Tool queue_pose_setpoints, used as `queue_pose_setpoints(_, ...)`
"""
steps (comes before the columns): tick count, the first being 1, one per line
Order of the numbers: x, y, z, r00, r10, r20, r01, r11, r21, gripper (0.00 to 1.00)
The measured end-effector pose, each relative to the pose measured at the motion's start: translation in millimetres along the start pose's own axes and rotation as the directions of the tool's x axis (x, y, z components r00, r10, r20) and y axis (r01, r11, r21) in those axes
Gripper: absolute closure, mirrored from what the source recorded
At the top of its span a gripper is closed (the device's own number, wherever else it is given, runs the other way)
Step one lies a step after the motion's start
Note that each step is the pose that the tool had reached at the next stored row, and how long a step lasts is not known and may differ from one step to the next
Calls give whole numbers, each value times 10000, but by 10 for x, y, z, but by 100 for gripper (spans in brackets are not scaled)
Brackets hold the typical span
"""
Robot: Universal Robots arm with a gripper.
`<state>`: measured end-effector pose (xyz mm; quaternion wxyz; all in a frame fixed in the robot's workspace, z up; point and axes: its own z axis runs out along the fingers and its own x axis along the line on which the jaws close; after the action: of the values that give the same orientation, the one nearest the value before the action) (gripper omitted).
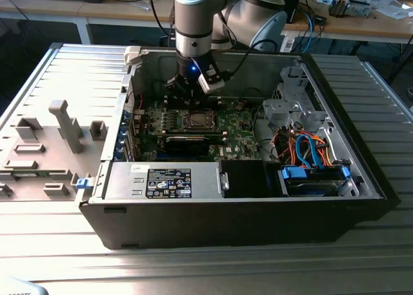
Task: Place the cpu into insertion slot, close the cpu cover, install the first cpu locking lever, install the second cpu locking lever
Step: 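Install the first cpu locking lever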
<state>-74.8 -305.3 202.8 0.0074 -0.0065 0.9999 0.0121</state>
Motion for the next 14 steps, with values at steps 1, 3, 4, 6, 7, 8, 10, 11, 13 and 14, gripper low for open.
queue_pose_setpoints(1, -30, -1, 3, 10000, 0, -4, 0, 10000, 0, 89)
queue_pose_setpoints(3, -65, -3, 7, 10000, 1, -9, -1, 10000, 1, 89)
queue_pose_setpoints(4, -77, -4, 8, 10000, 0, -12, 0, 10000, 2, 89)
queue_pose_setpoints(6, -122, -5, 13, 10000, 0, -22, 0, 10000, 2, 89)
queue_pose_setpoints(7, -139, -5, 15, 10000, 2, -25, -2, 10000, 1, 89)
queue_pose_setpoints(8, -152, -5, 17, 10000, 2, -28, -2, 10000, 1, 89)
queue_pose_setpoints(10, -193, -6, 23, 10000, 1, -35, -1, 10000, 0, 89)
queue_pose_setpoints(11, -206, -6, 24, 10000, 2, -37, -2, 10000, 1, 89)
queue_pose_setpoints(13, -239, -6, 27, 10000, 0, -41, 0, 10000, 2, 89)
queue_pose_setpoints(14, -253, -7, 26, 10000, 1, -44, -1, 10000, 3, 89)
